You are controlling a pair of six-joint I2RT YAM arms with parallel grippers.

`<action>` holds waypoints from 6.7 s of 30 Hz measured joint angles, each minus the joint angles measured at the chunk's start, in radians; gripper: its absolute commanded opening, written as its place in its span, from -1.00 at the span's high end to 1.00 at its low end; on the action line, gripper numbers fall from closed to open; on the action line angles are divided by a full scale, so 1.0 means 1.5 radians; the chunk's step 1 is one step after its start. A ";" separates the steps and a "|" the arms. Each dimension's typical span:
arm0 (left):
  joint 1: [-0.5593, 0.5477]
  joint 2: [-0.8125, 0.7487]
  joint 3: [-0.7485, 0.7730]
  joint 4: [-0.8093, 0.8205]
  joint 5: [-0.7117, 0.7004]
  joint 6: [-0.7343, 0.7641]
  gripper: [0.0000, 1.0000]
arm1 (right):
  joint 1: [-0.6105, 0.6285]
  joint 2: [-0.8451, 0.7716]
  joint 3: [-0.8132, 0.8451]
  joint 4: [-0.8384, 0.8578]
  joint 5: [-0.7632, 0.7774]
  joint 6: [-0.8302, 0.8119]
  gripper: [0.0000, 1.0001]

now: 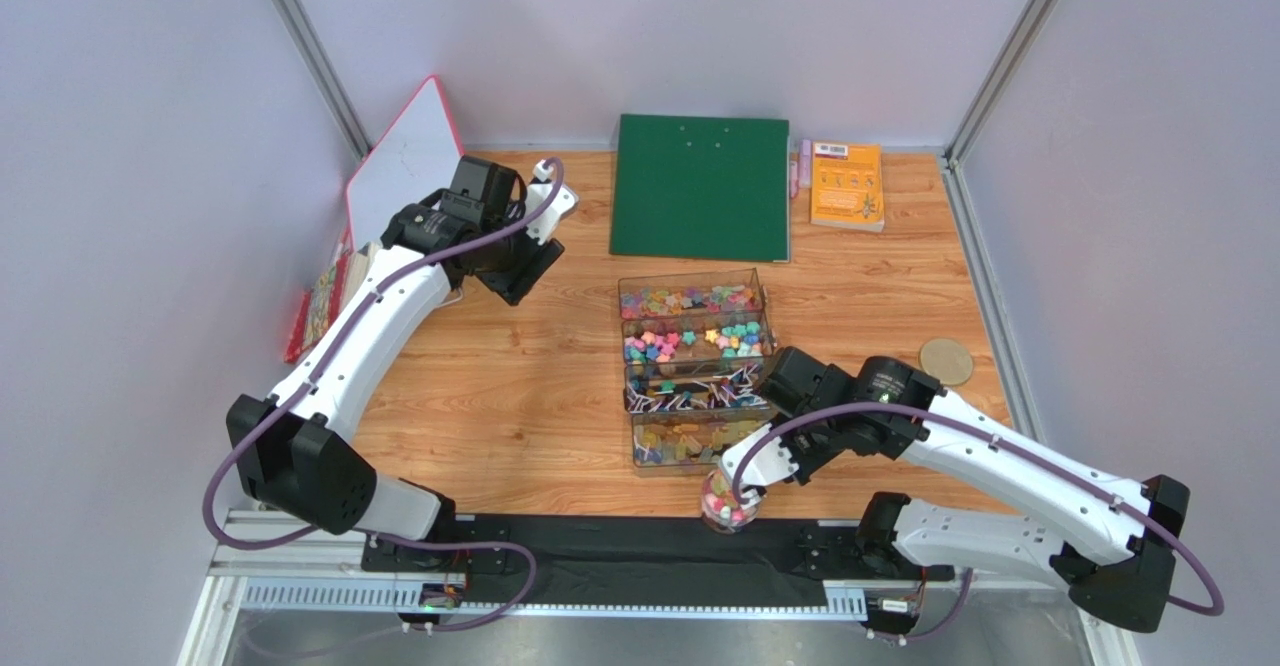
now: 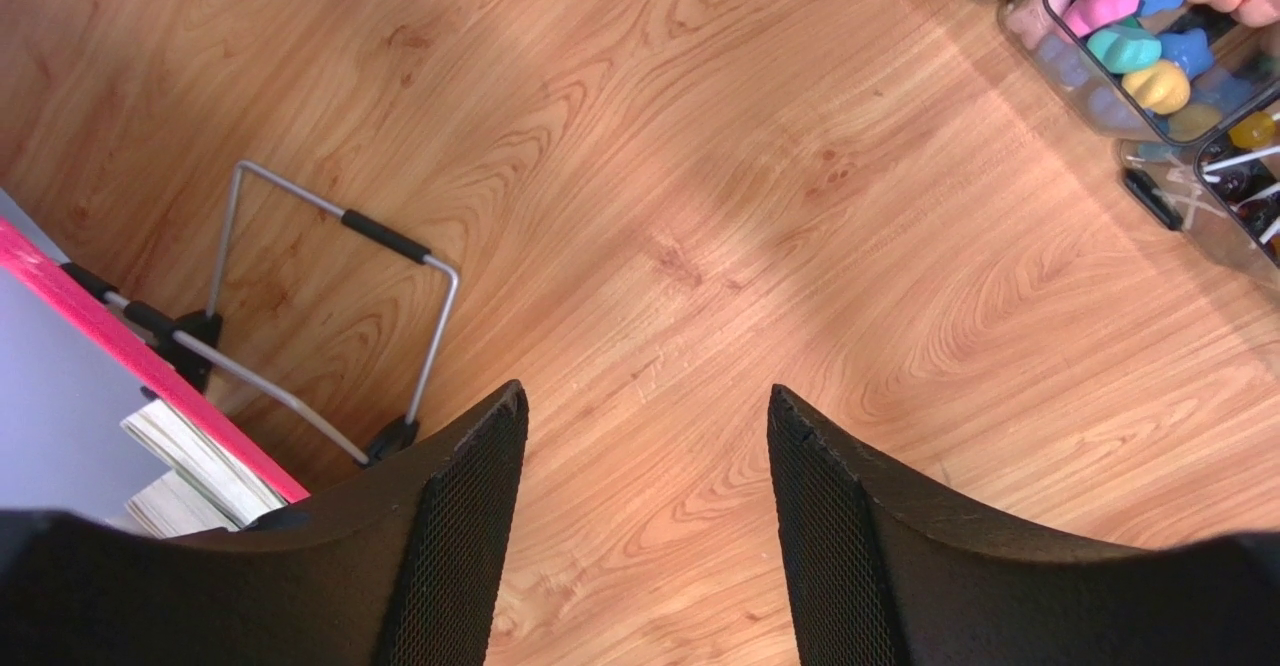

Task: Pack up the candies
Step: Place the fake candies in the packing bottle, then place the spatula at the center of the board, then move the storage box to the center of the board.

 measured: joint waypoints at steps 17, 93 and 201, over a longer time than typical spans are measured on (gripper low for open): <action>0.000 0.039 0.018 0.003 0.028 -0.016 -0.33 | 0.009 -0.028 0.001 -0.004 0.032 0.033 1.00; -0.312 0.217 0.005 0.091 0.273 -0.023 1.00 | -0.791 0.595 0.190 0.605 -0.199 0.689 0.04; -0.245 0.350 0.354 -0.033 0.120 -0.090 -0.99 | -1.032 0.415 -0.031 0.554 -0.235 0.361 -1.00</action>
